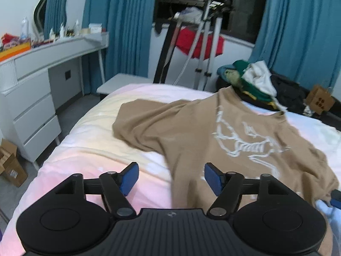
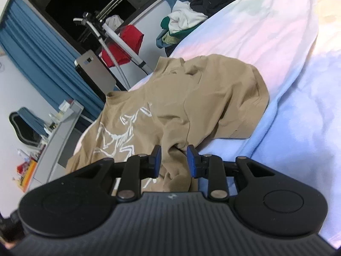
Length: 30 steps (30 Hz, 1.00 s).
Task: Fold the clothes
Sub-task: 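Open the left tool and release the flattened shirt, then grasp the shirt edge with the right tool and pull it taut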
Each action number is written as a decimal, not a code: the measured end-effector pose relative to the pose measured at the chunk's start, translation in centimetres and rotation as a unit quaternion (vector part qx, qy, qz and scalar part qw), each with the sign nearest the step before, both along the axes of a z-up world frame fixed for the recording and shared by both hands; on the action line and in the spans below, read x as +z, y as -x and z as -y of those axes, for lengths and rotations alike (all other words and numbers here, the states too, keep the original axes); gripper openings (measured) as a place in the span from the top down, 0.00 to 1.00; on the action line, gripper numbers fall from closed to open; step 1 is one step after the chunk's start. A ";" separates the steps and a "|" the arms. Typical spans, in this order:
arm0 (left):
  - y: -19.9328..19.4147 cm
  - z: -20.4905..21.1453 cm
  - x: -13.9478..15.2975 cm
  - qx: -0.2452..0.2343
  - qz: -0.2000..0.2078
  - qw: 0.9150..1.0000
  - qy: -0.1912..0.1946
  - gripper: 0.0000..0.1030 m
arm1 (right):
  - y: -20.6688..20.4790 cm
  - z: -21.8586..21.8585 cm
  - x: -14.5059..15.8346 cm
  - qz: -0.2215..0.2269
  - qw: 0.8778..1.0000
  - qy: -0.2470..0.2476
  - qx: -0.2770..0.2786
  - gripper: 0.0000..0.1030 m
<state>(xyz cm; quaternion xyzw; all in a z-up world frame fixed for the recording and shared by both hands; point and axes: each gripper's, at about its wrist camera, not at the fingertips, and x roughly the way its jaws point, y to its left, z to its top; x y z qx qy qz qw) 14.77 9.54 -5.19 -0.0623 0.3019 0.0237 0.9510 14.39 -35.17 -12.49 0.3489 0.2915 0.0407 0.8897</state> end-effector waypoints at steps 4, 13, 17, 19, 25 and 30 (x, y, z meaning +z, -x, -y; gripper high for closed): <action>1.3 1.9 -0.2 -0.030 0.012 0.999 0.018 0.28 | 0.2 1.1 -0.1 -0.004 1.000 -0.017 -0.025 0.70; 1.7 5.4 -2.1 -0.087 -0.010 0.994 0.064 0.28 | 0.2 6.5 -4.3 -0.040 0.966 -0.235 -0.103 0.40; 1.2 5.1 -3.2 -0.087 -0.024 0.993 0.080 0.27 | 0.7 9.0 -5.4 -0.038 0.933 -0.325 -0.147 0.40; 1.0 5.0 -3.5 -0.087 -0.030 0.991 0.093 0.27 | 1.2 10.3 -4.9 -0.027 0.929 -0.327 -0.173 0.41; 0.0 5.1 -4.1 -0.092 -0.036 0.989 0.109 0.27 | -2.5 12.7 -2.3 -0.029 0.962 -0.191 -0.193 0.47; -0.6 5.4 -4.9 -0.098 -0.046 0.987 0.118 0.27 | -8.1 13.8 -5.2 -0.098 0.973 -0.129 -0.164 0.71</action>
